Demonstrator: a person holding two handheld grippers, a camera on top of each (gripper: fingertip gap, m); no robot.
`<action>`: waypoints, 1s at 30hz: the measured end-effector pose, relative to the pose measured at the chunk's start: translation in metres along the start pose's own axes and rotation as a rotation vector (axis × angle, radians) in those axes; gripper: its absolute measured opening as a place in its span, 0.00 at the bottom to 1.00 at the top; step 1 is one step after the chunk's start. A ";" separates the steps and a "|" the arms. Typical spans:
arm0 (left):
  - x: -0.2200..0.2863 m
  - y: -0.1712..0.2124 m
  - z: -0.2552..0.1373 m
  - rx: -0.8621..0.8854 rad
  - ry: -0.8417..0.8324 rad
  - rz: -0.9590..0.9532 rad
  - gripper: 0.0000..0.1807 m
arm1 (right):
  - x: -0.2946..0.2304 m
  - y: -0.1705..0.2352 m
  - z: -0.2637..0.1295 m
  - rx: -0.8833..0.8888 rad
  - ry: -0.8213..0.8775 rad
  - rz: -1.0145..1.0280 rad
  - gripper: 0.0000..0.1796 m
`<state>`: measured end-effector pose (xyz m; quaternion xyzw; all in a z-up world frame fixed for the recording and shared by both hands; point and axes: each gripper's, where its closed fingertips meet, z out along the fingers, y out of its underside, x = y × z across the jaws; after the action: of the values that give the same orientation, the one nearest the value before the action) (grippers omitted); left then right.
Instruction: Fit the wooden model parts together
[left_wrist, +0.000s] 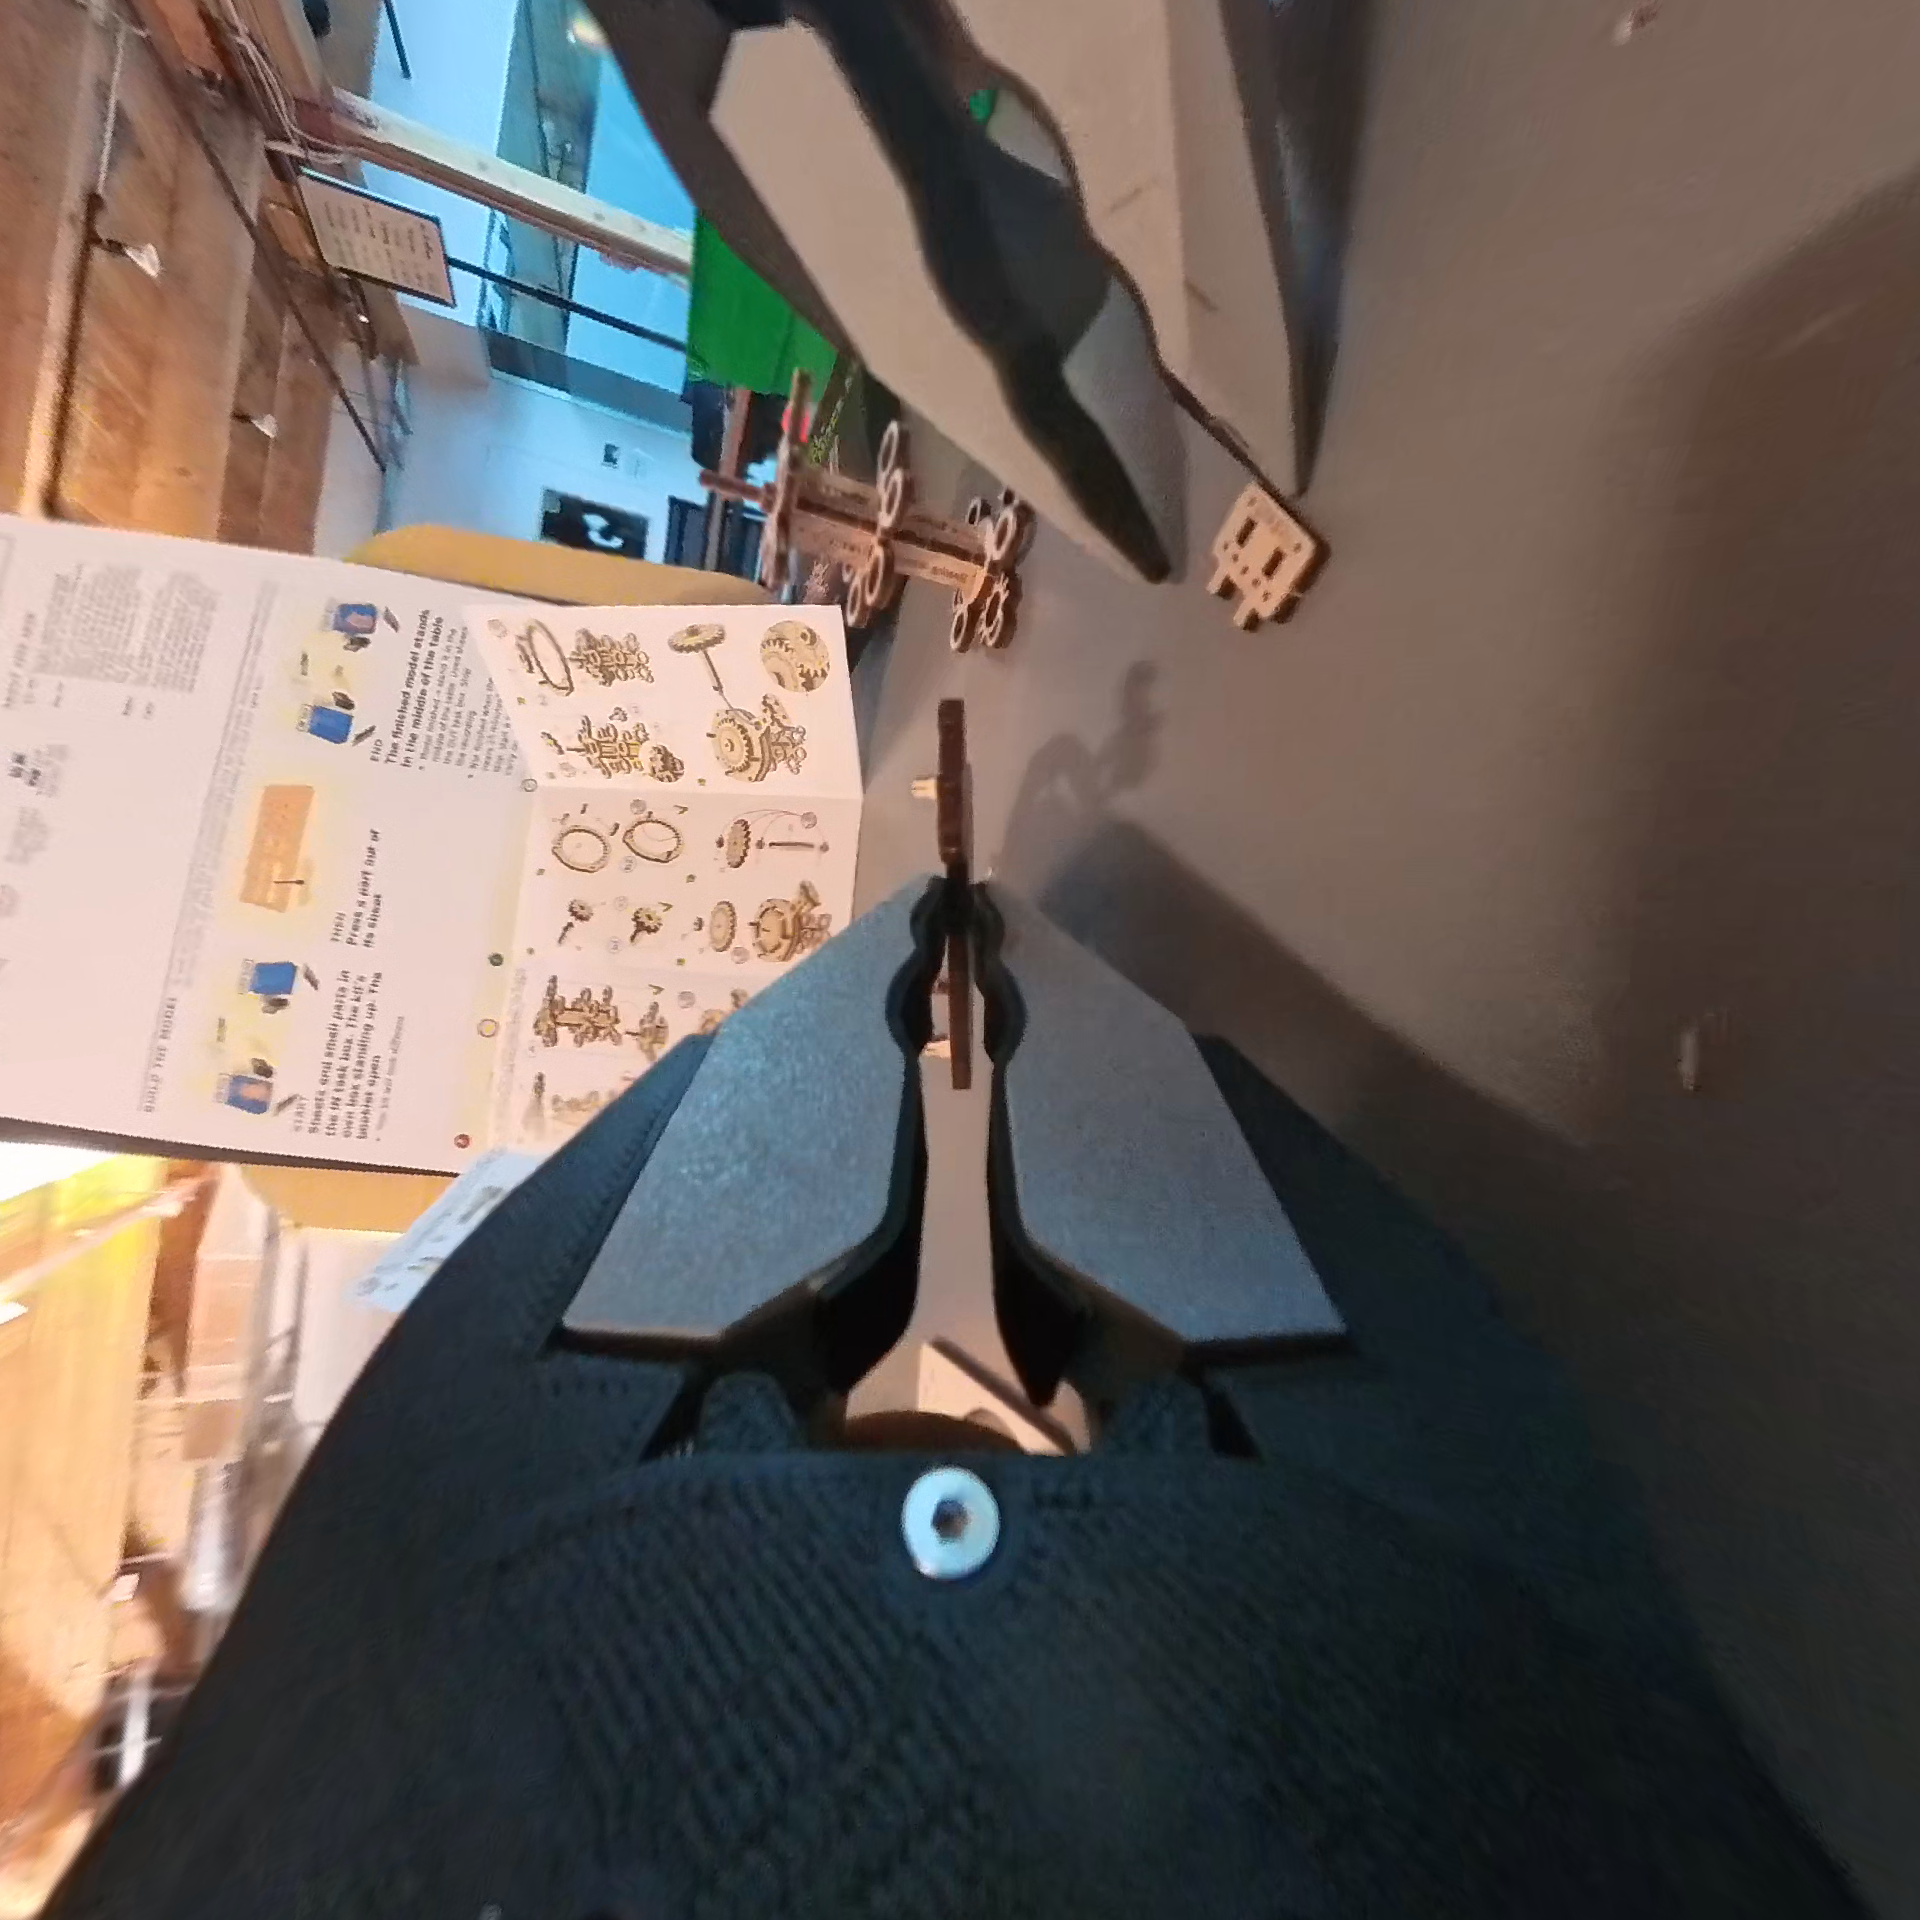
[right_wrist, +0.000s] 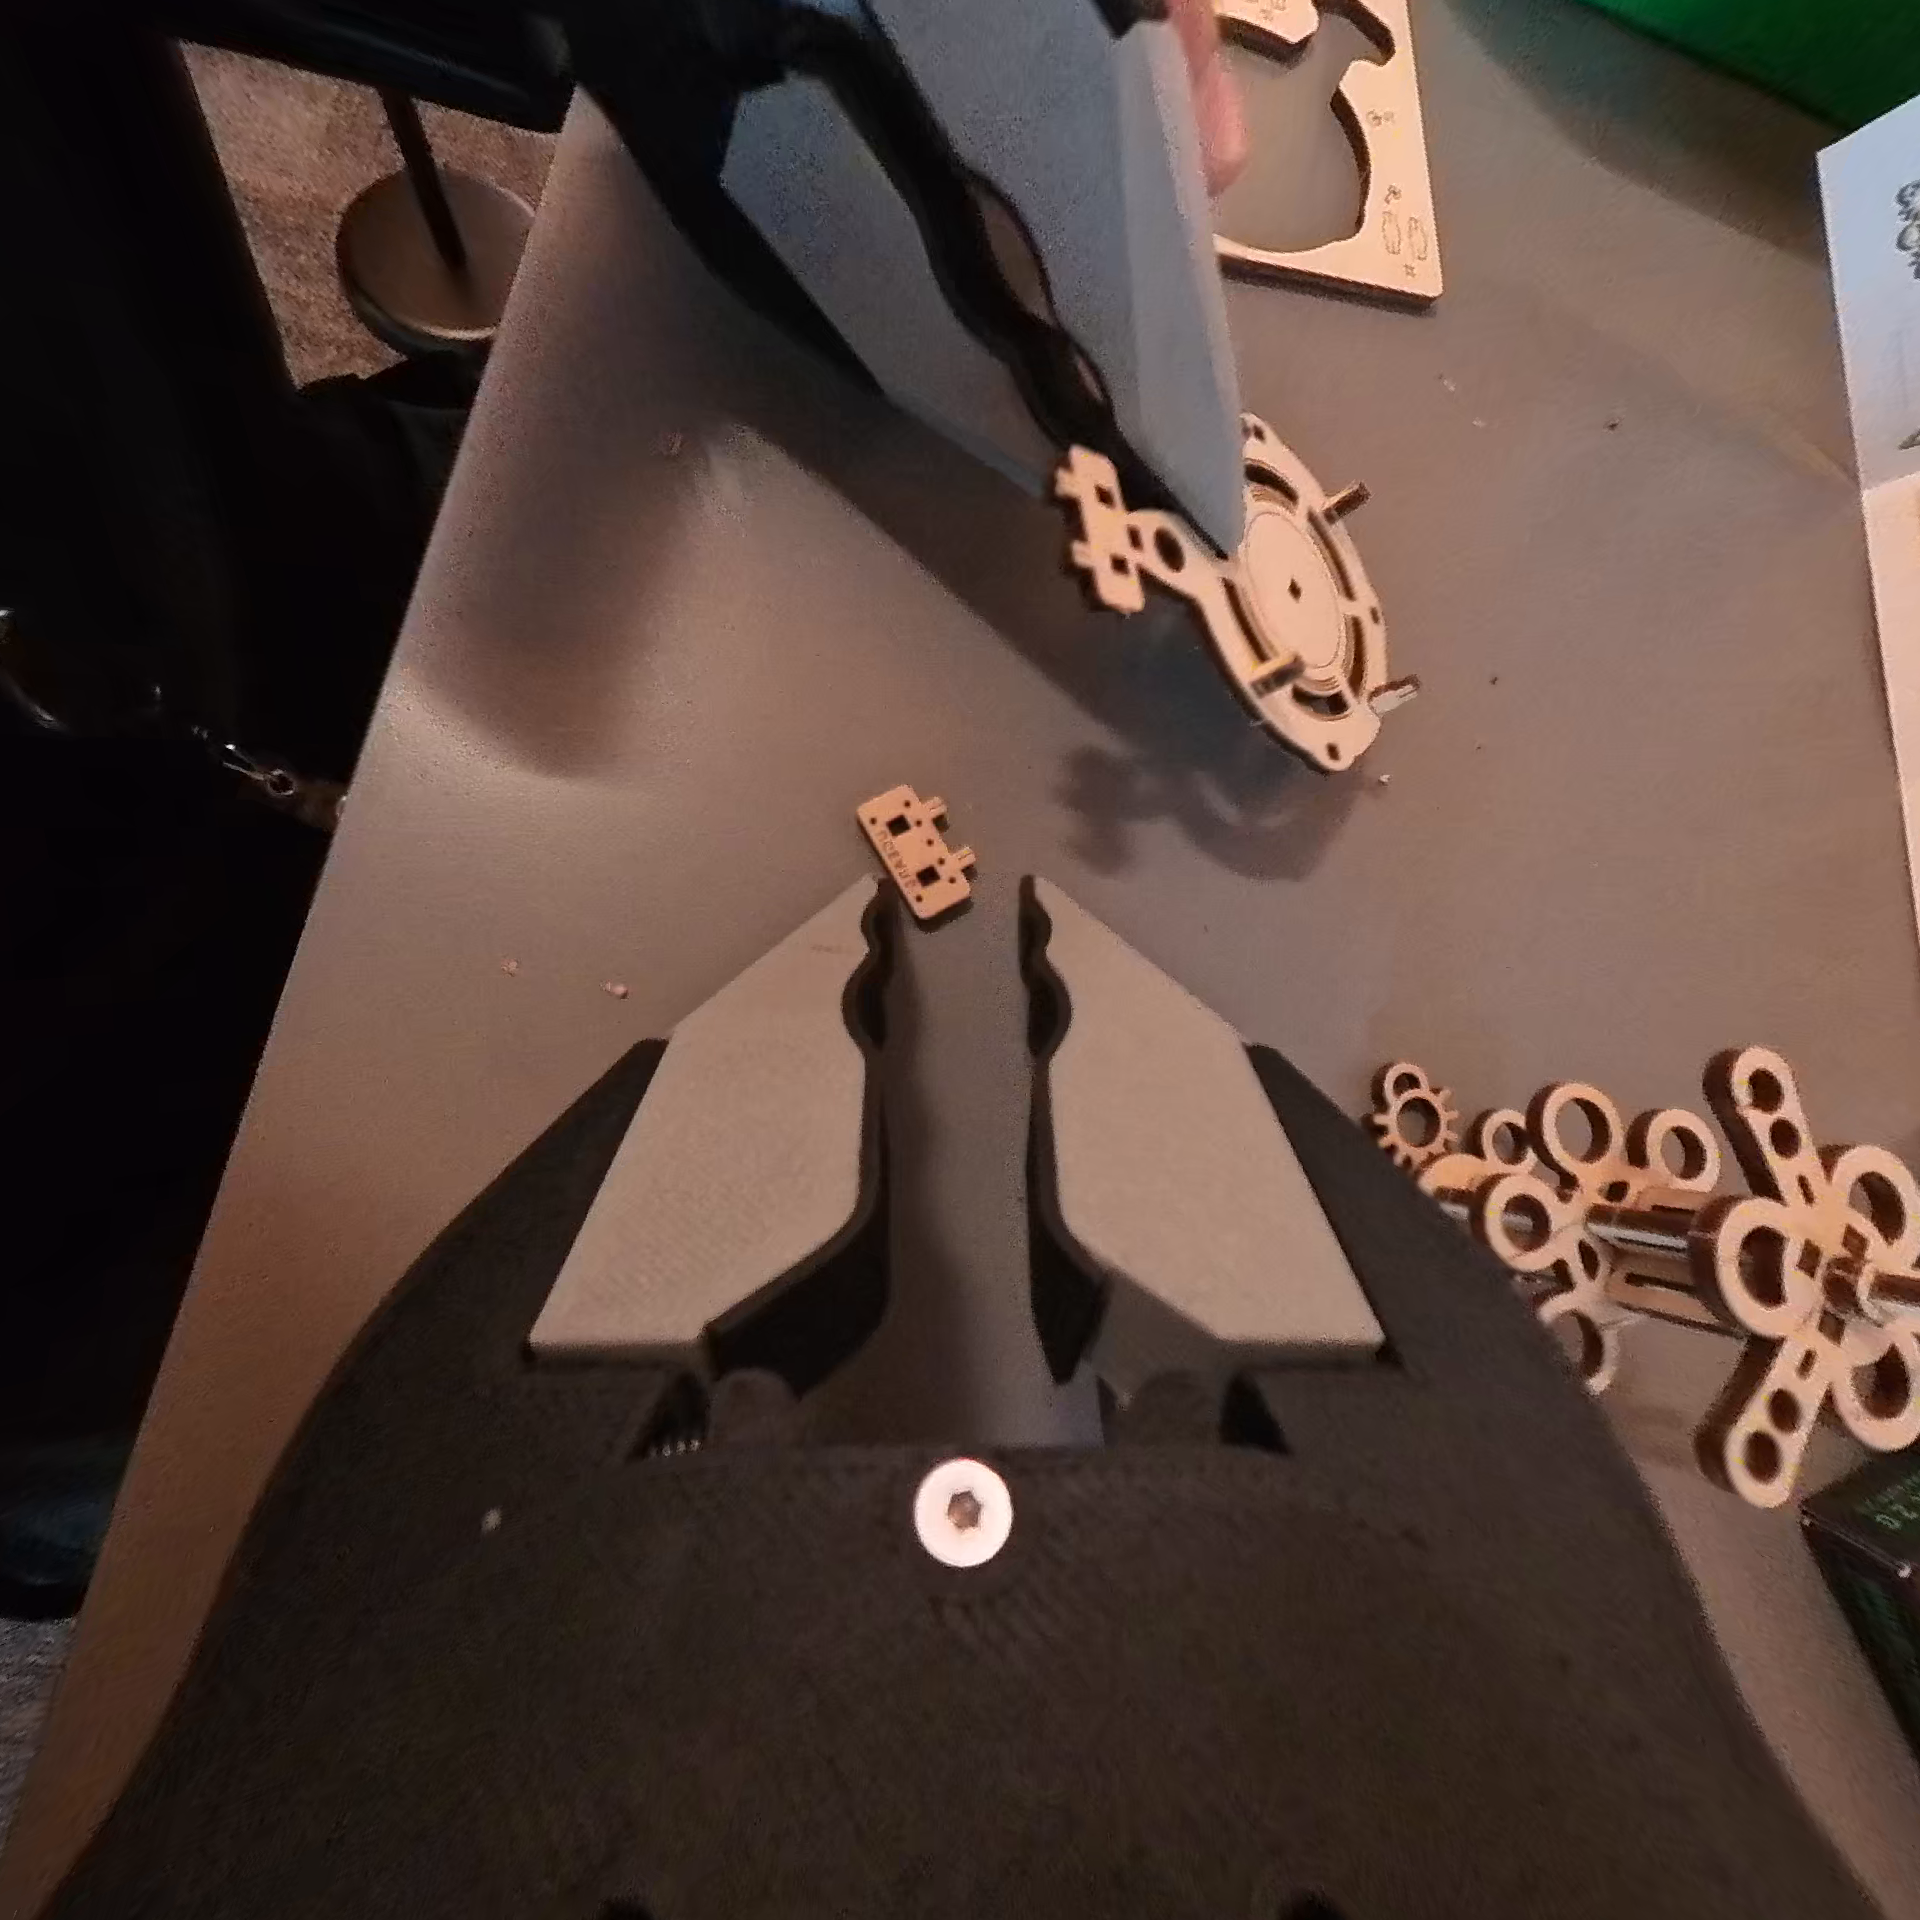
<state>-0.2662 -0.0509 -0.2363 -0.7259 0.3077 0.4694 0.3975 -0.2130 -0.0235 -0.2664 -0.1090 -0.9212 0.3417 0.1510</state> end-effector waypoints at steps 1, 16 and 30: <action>0.001 0.000 0.001 -0.011 -0.006 0.030 0.00 | 0.000 0.000 0.000 0.000 -0.007 0.001 0.11; 0.003 0.004 0.003 -0.042 -0.014 0.074 0.00 | 0.001 -0.007 -0.003 0.001 0.159 -0.147 0.04; -0.007 0.003 0.002 0.000 0.042 -0.193 0.00 | 0.028 -0.065 -0.019 0.084 0.617 -0.388 0.04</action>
<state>-0.2722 -0.0497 -0.2311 -0.7619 0.2445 0.4136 0.4342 -0.2388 -0.0519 -0.2041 -0.0240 -0.8209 0.2951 0.4882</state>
